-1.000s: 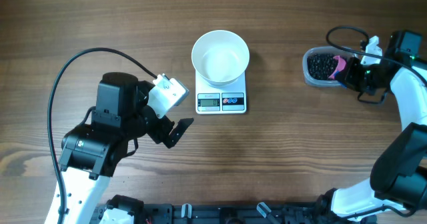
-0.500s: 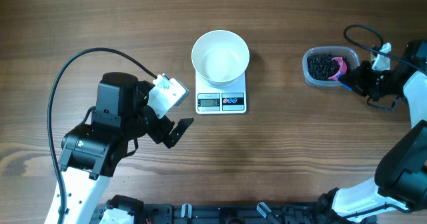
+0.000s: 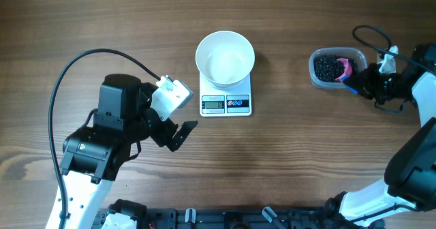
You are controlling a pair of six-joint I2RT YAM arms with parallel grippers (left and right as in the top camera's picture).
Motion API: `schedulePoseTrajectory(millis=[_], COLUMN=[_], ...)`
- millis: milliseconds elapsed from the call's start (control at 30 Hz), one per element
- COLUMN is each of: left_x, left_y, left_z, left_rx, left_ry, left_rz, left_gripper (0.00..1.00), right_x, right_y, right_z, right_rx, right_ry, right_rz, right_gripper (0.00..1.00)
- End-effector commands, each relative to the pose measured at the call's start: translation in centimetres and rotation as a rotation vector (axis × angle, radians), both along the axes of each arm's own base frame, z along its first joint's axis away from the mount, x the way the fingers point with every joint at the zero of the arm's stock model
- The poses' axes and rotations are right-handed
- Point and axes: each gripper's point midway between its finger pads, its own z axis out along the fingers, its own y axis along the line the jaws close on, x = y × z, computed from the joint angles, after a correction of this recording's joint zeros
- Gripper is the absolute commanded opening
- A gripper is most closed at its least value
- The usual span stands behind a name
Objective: Scoop item into bowl and weigh 150g on scale
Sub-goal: 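Push the pink scoop through the bean tub with the right gripper, then lift the filled scoop out of the tub with the right gripper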
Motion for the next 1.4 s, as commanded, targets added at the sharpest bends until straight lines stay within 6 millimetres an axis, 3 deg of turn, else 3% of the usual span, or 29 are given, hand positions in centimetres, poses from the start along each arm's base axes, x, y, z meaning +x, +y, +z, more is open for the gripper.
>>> schedulePoseTrajectory(millis=[0,533,733,1367], left_x=[0.3,0.3,0.3,0.3], left_y=[-0.1,-0.1,-0.1,-0.1], left_z=[1.0,1.0,1.0,1.0], left_rx=[-0.018,-0.018,-0.018,-0.018], left_ry=[-0.017,-0.017,-0.017,-0.017], left_rz=[0.003,0.003,0.003,0.003], left_gripper=[1.0,1.0,1.0,1.0], right_x=[-0.9,-0.5,-0.8,-1.5], right_y=[1.3,-0.7,-1.4,-1.8], right_z=[-1.8,1.0,1.1,4.0], right_rx=[0.064,0.238,0.242,0.389], right_ry=[0.069,-0.085,-0.087,-0.224], right_rz=[0.017,-0.045,-0.067,-0.063], right_gripper=[0.04,0.04,0.04,0.04])
